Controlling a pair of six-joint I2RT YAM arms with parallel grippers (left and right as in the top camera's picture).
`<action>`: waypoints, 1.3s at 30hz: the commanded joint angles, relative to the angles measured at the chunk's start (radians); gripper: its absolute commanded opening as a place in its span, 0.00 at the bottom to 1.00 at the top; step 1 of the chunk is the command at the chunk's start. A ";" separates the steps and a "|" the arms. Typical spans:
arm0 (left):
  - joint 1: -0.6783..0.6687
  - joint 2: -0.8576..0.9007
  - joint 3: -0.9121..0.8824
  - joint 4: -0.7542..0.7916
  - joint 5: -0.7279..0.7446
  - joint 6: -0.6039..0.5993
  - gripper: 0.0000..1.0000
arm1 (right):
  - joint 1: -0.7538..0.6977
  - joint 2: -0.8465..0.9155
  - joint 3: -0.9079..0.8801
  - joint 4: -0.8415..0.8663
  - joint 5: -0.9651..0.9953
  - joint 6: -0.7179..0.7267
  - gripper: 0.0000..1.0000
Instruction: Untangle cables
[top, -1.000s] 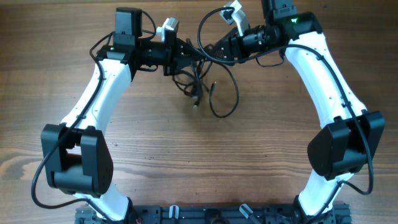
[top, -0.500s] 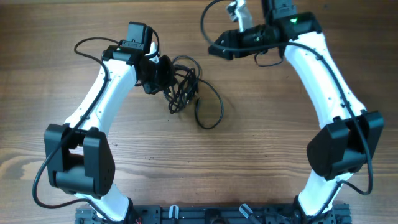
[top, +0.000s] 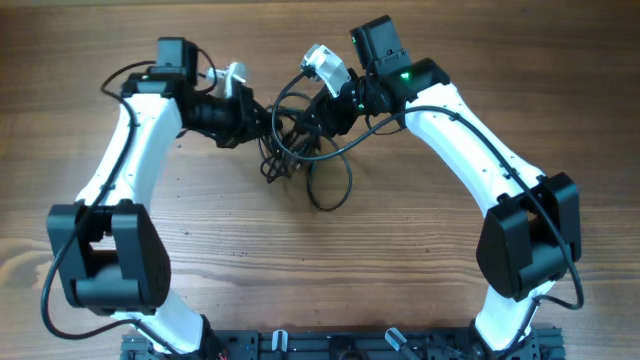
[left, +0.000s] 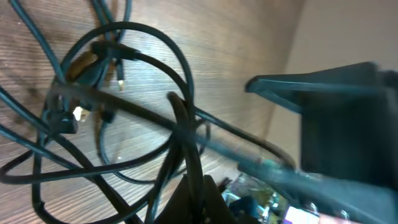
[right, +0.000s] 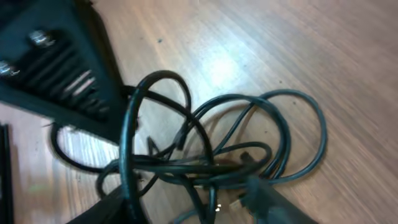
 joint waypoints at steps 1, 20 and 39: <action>0.043 -0.007 0.002 0.003 0.230 0.064 0.04 | -0.002 -0.023 -0.019 0.054 0.049 0.113 0.29; 0.258 -0.040 0.002 0.159 -0.035 0.104 0.04 | -0.451 -0.022 -0.074 -0.212 0.493 0.688 0.09; 0.138 -0.368 0.003 1.516 0.051 -1.072 0.04 | -0.144 -0.247 0.005 -0.028 0.005 0.608 0.76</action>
